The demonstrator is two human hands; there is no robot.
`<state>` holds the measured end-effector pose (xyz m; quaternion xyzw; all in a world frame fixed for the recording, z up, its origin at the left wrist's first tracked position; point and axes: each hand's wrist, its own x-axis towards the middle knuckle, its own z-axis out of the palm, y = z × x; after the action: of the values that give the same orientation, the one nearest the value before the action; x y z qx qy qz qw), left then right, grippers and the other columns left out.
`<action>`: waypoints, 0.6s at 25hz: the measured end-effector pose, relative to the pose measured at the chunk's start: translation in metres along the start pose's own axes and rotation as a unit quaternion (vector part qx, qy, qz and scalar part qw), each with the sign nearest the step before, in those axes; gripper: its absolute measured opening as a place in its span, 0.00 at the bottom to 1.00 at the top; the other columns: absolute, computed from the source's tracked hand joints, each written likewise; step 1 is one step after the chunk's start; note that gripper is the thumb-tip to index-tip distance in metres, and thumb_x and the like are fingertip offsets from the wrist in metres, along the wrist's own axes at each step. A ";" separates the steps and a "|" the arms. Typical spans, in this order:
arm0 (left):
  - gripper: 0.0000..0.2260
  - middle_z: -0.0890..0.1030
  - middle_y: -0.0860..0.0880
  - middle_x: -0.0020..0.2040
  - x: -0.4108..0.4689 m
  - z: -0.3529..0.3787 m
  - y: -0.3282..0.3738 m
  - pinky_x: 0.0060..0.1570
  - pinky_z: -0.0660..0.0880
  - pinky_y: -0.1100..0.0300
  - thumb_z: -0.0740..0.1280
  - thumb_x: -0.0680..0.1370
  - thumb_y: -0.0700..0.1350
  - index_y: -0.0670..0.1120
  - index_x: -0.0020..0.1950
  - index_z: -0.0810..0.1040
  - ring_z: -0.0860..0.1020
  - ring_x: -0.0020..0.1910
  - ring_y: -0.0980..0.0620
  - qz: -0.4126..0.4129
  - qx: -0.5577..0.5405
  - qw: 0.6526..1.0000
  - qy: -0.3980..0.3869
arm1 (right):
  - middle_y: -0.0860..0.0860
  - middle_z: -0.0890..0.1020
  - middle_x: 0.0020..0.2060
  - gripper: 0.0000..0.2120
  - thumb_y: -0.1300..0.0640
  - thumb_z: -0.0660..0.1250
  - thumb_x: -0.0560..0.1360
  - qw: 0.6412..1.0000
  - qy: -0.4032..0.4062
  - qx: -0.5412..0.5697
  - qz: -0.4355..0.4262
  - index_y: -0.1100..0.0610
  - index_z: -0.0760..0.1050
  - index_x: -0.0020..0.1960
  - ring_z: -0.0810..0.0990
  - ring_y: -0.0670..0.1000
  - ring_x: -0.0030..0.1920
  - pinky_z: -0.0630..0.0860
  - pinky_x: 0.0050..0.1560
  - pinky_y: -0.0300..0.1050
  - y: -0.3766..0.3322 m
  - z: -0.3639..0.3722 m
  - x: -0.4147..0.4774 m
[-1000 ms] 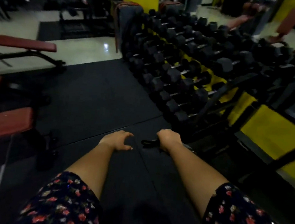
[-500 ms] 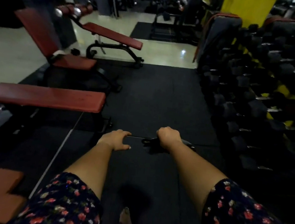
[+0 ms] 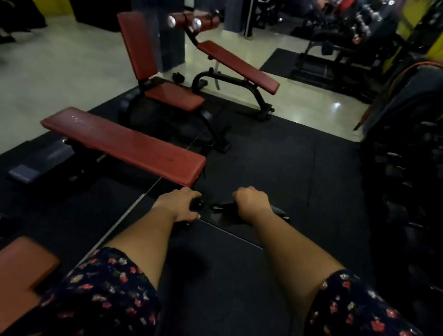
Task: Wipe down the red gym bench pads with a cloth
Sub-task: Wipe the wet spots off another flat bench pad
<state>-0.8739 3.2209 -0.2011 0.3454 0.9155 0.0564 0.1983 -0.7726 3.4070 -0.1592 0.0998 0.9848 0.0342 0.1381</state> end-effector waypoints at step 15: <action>0.33 0.69 0.51 0.72 0.159 -0.077 -0.097 0.67 0.69 0.48 0.70 0.74 0.57 0.54 0.76 0.63 0.70 0.69 0.50 -0.175 -0.110 0.976 0.067 | 0.55 0.75 0.62 0.18 0.64 0.63 0.75 0.976 0.051 -0.097 -0.187 0.59 0.72 0.65 0.72 0.57 0.64 0.71 0.57 0.53 0.026 -0.091 0.268</action>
<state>-1.0722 3.2539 -0.2059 0.1515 0.9612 0.1439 0.1803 -1.0456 3.4836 -0.1407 -0.1019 0.9837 0.1083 0.1008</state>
